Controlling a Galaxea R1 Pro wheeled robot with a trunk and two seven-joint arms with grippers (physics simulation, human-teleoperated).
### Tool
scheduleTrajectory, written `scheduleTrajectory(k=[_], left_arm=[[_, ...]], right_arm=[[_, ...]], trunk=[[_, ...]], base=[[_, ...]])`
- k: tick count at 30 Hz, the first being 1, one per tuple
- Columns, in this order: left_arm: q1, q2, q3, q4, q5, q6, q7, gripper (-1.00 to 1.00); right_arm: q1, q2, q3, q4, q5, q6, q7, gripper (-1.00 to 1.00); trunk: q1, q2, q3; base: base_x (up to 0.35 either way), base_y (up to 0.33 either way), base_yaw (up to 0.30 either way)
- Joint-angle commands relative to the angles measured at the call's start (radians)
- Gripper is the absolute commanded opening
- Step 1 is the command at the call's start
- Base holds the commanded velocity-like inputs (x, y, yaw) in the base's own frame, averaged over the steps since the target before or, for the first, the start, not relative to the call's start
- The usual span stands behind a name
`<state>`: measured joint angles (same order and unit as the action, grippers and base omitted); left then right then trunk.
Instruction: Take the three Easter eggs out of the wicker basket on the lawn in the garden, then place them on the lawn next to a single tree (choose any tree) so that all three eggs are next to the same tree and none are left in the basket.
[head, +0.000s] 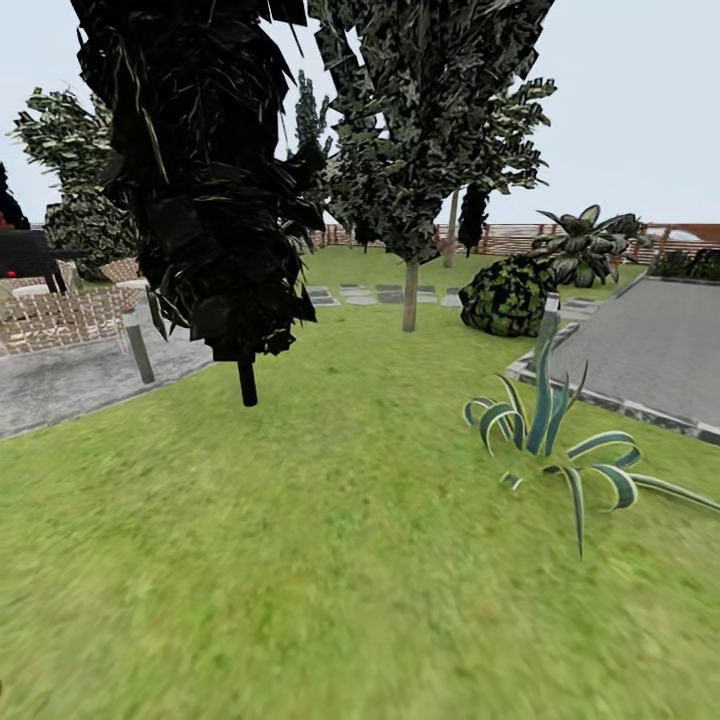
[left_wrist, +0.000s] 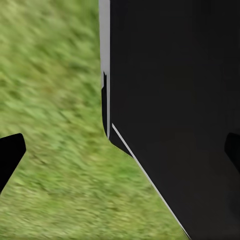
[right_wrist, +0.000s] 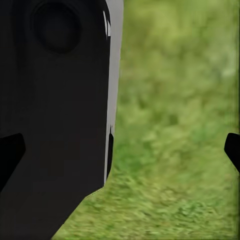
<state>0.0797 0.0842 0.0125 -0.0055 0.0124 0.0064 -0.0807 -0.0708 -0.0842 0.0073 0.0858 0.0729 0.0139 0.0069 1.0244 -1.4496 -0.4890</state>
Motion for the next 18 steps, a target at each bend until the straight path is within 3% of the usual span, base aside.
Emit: scheduleTrajectory(k=[1, 18], left_arm=[[0.0, 0.0, 0.001, -0.001, 0.001, 0.001, -0.004, 1.0], [0.0, 0.0, 0.001, -0.001, 0.001, 0.001, -0.004, 1.0]], right_arm=[[-0.001, 0.0, 0.0, 0.002, 0.008, 0.001, 0.001, 1.0], [-0.001, 0.0, 0.0, 0.002, 0.007, 0.001, 0.001, 1.0]], trunk=[[0.001, 0.0, -0.001], [0.001, 0.0, -0.001]], base=[[0.338, 0.084, 0.161], [0.338, 0.084, 0.021]])
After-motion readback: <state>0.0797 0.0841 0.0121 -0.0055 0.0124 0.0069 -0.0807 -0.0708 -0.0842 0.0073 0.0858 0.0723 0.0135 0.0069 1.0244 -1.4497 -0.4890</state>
